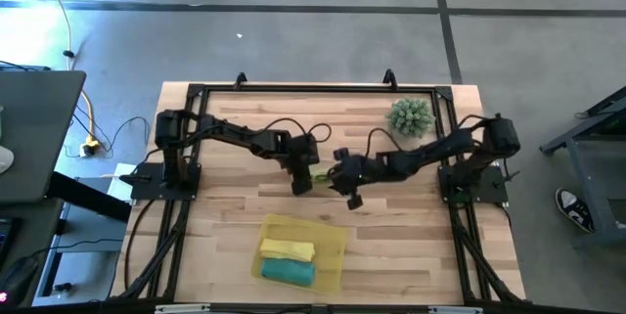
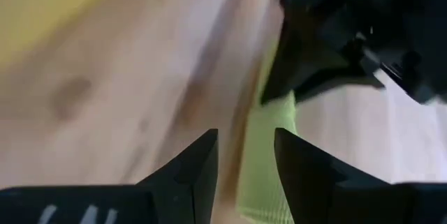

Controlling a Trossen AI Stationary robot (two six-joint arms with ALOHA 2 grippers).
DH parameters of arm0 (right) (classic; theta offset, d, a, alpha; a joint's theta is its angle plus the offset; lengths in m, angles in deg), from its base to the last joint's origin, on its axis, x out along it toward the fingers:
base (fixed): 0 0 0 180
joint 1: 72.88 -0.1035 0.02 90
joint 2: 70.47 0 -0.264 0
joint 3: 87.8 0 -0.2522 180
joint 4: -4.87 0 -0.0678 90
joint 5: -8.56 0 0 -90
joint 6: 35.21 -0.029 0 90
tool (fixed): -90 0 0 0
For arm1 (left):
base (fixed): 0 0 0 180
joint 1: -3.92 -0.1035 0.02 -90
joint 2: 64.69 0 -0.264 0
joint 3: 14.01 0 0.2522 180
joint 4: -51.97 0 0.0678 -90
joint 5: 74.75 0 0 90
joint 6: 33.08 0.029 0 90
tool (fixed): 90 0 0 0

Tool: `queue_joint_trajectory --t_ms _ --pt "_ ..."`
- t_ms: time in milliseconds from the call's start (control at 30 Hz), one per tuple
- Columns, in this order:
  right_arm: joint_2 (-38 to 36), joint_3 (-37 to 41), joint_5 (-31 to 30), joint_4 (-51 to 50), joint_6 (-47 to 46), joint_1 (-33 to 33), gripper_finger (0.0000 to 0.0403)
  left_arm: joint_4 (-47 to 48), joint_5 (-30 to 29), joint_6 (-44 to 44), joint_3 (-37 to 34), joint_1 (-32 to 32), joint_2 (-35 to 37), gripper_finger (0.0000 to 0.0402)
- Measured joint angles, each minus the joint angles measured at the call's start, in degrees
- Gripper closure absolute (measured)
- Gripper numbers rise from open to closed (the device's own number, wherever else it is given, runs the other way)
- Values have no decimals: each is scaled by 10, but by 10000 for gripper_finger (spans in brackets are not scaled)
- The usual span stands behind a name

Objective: Roll microfiber towels into tight, uniform cylinder then place into a basket
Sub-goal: Roll the green towel

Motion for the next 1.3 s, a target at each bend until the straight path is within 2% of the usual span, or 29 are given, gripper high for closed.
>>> queue_joint_trajectory --t_ms 100,233,367,600,733,1133,1233,1300 --pt "22 0 -58 7 8 -14 269 0 24 -8 0 -6 -1 378" --pt "37 0 -69 26 -29 -15 269 1 34 -16 0 -8 -1 377" --pt "40 0 -107 35 -32 -15 259 1 37 -15 0 -8 -1 376" --pt "68 0 -108 49 -50 -15 205 0 43 -18 0 -12 -1 377" --pt "79 0 -106 54 -83 -9 192 -1 44 -19 0 -12 -1 377" --pt "123 -2 -100 56 -158 16 193 -3 61 -20 -1 -13 -2 374" --pt "130 -3 -97 56 -183 16 210 0 80 -20 -2 -12 -3 373" --pt "131 -3 -83 54 -197 17 236 5 83 -15 -2 -11 1 373"
